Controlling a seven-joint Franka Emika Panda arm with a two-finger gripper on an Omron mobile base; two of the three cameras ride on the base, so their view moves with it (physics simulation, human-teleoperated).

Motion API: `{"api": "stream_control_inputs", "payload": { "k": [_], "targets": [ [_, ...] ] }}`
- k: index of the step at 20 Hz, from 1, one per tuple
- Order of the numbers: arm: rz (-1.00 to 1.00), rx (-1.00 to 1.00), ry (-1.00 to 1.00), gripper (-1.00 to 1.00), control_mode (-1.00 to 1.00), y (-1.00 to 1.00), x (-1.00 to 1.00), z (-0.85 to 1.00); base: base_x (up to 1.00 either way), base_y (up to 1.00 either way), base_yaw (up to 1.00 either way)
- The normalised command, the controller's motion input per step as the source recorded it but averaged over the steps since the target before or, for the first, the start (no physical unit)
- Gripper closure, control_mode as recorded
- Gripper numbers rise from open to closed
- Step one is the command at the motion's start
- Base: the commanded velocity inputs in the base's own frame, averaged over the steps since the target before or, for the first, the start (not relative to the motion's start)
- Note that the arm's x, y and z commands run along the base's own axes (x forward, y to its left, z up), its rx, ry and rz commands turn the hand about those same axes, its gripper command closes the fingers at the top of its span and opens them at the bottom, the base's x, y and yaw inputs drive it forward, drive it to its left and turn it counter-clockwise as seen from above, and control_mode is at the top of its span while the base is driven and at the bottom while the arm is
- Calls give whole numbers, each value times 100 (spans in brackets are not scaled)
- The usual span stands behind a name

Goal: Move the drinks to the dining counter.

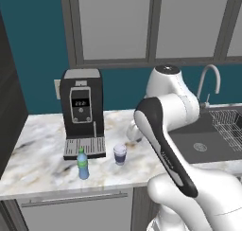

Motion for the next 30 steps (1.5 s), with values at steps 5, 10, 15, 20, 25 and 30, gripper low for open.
{"api": "stream_control_inputs", "payload": {
  "k": [5,10,15,20,25,30],
  "targets": [
    [0,-2,0,-100,-100,1,25,-15,0,0,0],
    [1,0,-6,-100,-100,9,21,-18,0,0,0],
    [4,0,-7,-100,-100,13,10,-32,0,0,0],
    [0,0,-6,-100,-100,3,7,-34,0,0,0],
    [0,0,-5,-100,-100,0,13,-20,0,0,0],
    [1,0,-1,-100,-100,13,13,-14,0,0,0]
  ]
}}
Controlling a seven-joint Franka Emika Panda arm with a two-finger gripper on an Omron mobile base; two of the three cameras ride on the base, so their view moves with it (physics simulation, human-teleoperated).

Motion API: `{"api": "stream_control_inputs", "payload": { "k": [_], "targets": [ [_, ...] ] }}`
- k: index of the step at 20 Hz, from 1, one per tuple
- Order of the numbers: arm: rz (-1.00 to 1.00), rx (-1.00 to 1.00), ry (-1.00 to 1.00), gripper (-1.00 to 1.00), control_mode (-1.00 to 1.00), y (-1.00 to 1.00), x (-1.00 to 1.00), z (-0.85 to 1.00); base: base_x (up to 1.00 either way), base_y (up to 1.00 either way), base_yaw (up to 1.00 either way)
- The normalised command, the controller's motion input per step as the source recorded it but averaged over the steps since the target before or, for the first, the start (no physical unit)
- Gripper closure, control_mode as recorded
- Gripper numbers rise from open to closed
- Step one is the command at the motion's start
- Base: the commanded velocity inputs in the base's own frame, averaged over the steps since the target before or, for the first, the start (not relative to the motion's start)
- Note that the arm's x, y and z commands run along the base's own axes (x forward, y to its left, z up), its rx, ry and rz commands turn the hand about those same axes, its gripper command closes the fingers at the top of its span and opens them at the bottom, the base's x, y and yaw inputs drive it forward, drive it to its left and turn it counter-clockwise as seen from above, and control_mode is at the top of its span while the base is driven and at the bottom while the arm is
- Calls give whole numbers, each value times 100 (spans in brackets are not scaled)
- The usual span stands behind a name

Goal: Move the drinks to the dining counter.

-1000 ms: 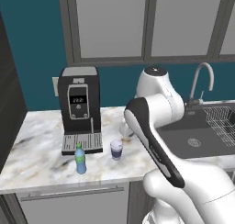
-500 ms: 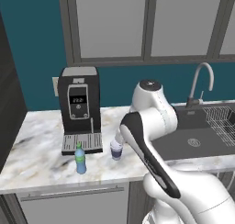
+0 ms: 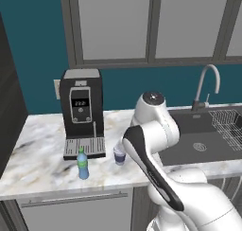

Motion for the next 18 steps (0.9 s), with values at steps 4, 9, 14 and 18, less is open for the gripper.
{"api": "stream_control_inputs", "payload": {
  "k": [4,9,14,18],
  "targets": [
    [0,0,0,-100,-100,23,9,0,0,0,0],
    [0,0,0,-100,-100,3,8,-2,0,0,0],
    [0,0,0,-100,-100,0,16,-6,0,0,0],
    [0,1,2,-100,-100,0,16,-12,0,0,0]
  ]
}}
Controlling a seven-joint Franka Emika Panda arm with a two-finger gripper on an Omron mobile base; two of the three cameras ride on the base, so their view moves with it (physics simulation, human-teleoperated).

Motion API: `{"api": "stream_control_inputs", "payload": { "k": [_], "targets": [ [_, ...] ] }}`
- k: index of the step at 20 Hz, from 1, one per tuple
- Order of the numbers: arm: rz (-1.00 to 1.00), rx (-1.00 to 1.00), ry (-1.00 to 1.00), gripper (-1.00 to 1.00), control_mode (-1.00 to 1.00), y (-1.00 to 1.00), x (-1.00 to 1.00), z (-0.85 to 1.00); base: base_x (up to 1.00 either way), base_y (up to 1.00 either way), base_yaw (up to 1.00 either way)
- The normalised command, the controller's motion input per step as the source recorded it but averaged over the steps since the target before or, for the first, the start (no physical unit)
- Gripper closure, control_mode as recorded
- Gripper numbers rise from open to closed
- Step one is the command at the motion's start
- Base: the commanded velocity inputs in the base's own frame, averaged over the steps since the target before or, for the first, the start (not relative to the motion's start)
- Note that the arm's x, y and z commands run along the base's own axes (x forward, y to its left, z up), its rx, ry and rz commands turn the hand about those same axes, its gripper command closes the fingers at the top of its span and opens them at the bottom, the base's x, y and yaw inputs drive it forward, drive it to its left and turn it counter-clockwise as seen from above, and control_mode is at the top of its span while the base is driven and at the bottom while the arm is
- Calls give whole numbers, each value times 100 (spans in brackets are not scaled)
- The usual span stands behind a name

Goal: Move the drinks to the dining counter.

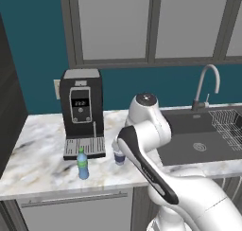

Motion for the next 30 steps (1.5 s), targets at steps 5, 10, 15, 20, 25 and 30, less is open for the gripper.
{"api": "stream_control_inputs", "payload": {
  "k": [5,10,15,20,25,30],
  "targets": [
    [0,4,5,-100,-100,0,19,-21,0,0,0],
    [0,2,3,-100,-100,0,16,-15,0,0,0],
    [0,0,0,-100,-100,0,10,-19,0,0,0],
    [0,0,0,-100,-100,0,14,-20,0,0,0],
    [0,0,0,-100,-100,0,22,-12,0,0,0],
    [0,1,0,-100,-100,0,8,-14,0,0,0]
  ]
}}
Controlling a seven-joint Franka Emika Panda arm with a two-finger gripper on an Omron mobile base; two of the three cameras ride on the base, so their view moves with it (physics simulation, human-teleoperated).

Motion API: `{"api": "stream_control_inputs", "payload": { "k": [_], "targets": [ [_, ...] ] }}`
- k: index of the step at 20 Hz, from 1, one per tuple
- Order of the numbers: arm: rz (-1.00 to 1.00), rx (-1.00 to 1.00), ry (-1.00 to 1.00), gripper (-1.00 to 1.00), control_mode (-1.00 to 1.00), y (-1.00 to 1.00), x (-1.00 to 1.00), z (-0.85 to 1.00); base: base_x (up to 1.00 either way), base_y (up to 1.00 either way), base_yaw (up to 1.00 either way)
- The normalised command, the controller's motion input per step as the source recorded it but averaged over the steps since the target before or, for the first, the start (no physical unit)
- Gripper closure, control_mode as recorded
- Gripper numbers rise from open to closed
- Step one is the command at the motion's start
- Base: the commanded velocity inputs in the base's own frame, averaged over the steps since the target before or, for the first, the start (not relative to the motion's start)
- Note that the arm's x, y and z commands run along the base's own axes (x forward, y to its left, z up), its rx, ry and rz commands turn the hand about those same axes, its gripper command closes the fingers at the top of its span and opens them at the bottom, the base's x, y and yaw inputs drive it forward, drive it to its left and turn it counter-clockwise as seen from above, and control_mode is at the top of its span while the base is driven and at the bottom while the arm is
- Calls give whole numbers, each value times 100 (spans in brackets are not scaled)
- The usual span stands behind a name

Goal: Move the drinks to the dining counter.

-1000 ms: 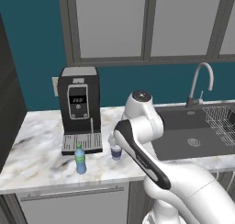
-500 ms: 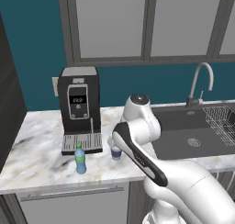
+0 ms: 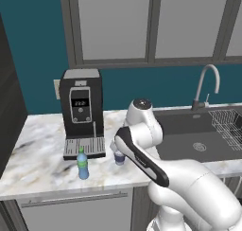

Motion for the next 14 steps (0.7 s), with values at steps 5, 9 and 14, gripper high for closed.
{"api": "stream_control_inputs", "payload": {
  "k": [5,9,14],
  "targets": [
    [0,2,0,-100,-100,0,0,-16,0,0,0],
    [0,0,0,-100,-100,0,0,-8,0,0,0],
    [0,0,0,-100,-100,0,5,-11,0,0,0]
  ]
}}
